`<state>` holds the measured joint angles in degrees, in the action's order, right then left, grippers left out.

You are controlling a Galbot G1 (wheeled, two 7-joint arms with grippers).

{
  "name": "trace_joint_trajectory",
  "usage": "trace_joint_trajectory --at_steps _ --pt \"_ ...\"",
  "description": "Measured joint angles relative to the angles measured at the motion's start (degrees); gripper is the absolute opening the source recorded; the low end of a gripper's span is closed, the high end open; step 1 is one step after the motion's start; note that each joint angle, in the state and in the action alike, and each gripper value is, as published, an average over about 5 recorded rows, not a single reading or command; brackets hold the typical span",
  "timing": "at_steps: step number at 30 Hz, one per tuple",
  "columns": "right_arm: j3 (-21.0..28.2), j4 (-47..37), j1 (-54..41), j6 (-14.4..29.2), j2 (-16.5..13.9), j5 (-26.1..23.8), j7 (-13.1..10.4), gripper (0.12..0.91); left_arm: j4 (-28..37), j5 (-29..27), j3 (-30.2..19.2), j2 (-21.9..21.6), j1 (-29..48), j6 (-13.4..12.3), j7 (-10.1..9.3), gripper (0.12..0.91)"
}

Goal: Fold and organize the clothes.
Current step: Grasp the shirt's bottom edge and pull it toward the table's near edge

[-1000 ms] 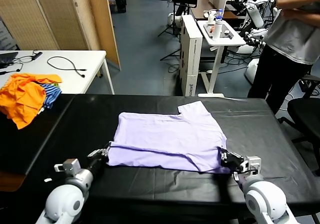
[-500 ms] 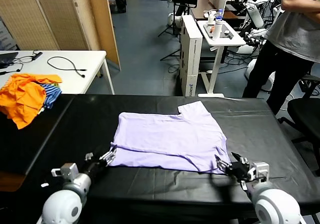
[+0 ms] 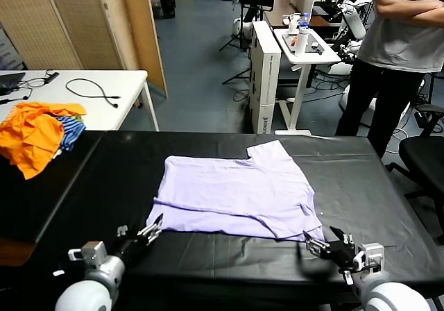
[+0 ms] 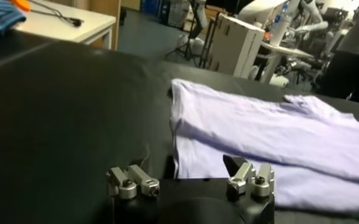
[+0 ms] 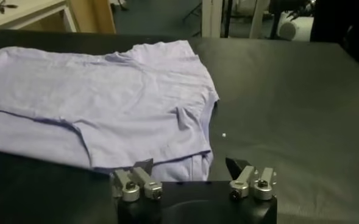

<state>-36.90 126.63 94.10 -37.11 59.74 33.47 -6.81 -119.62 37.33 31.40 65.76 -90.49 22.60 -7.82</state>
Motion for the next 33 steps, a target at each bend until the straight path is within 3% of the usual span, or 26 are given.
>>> trace_joint_trajectory --at_steps 6,9,11,20,29,33 --pt "0.4 0.0 0.3 0.1 0.2 -0.3 0.0 0.206 0.5 -0.1 0.0 0.1 -0.3 -0.1 -0.03 0.422" --pt "0.4 0.8 0.6 -0.1 0.2 -0.2 -0.1 0.149 0.7 -0.4 0.0 0.1 -0.5 -0.1 -0.04 0.239" --pt "0.4 1.4 1.0 -0.5 0.2 -0.2 -0.2 0.140 0.8 -0.5 0.0 0.1 -0.8 -0.2 -0.03 0.166" --pt "0.9 5.2 2.9 -4.8 -0.1 -0.2 -1.5 0.140 -1.2 -0.9 1.2 -0.5 -3.7 -0.6 -0.32 0.147" --pt "0.9 7.9 4.8 -5.1 0.0 -0.5 -2.7 0.154 -4.7 -2.9 4.1 -0.5 -11.1 -1.0 -0.67 0.147" --pt "0.4 9.3 5.7 -5.1 0.0 -1.6 -2.5 0.321 -6.0 -3.5 5.1 -0.5 -13.7 -0.9 -0.59 0.163"
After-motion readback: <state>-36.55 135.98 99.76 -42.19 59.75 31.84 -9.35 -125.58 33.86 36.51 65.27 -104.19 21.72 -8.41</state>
